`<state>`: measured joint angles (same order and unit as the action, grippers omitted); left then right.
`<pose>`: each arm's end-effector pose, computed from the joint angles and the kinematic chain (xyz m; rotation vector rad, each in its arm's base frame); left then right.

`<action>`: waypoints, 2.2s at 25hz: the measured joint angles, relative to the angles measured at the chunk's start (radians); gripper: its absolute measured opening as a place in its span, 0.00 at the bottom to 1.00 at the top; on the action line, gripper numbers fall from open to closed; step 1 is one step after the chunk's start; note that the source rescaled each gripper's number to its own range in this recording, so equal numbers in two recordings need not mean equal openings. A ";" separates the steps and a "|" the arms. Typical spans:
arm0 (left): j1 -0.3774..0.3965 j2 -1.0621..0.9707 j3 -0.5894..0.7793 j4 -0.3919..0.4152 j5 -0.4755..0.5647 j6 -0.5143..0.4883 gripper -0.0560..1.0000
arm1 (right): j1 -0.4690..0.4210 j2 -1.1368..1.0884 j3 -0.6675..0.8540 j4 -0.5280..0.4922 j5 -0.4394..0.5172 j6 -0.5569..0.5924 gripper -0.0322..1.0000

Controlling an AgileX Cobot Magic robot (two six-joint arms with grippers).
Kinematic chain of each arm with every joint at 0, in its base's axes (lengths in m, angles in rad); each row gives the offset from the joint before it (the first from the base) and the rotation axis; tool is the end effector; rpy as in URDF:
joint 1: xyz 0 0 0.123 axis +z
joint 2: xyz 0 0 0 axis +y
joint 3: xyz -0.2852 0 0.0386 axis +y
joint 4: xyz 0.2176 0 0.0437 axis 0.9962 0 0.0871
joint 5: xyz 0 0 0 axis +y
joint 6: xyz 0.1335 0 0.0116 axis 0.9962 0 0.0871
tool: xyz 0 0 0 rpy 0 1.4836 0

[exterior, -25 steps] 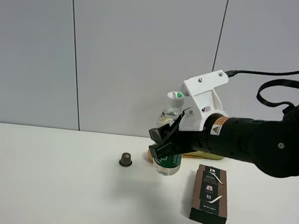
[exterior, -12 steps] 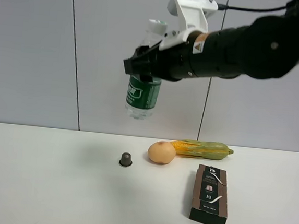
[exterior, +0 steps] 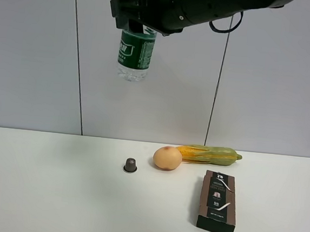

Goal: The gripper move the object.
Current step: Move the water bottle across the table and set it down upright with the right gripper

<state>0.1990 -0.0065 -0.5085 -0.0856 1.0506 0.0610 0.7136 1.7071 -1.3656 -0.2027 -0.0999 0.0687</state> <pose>0.0048 -0.0092 0.2471 -0.1349 2.0124 0.0633 0.3226 0.2828 0.3477 -0.7316 1.5873 0.4443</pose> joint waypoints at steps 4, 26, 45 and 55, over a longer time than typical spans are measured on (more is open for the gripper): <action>0.000 0.000 0.000 0.000 0.000 0.000 1.00 | 0.000 0.135 -0.091 0.005 0.039 0.000 0.04; 0.000 0.000 0.000 0.000 0.000 0.000 1.00 | -0.033 0.408 -0.155 0.046 -0.003 0.001 0.03; 0.000 0.000 0.000 0.000 0.000 0.000 1.00 | -0.052 0.485 -0.158 0.058 -0.059 0.001 0.03; 0.000 0.000 0.000 0.000 0.000 0.000 1.00 | -0.062 0.521 -0.158 0.063 -0.094 0.001 0.03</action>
<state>0.1990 -0.0065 -0.5085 -0.0856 1.0506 0.0610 0.6515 2.2280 -1.5232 -0.1400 -0.1943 0.0693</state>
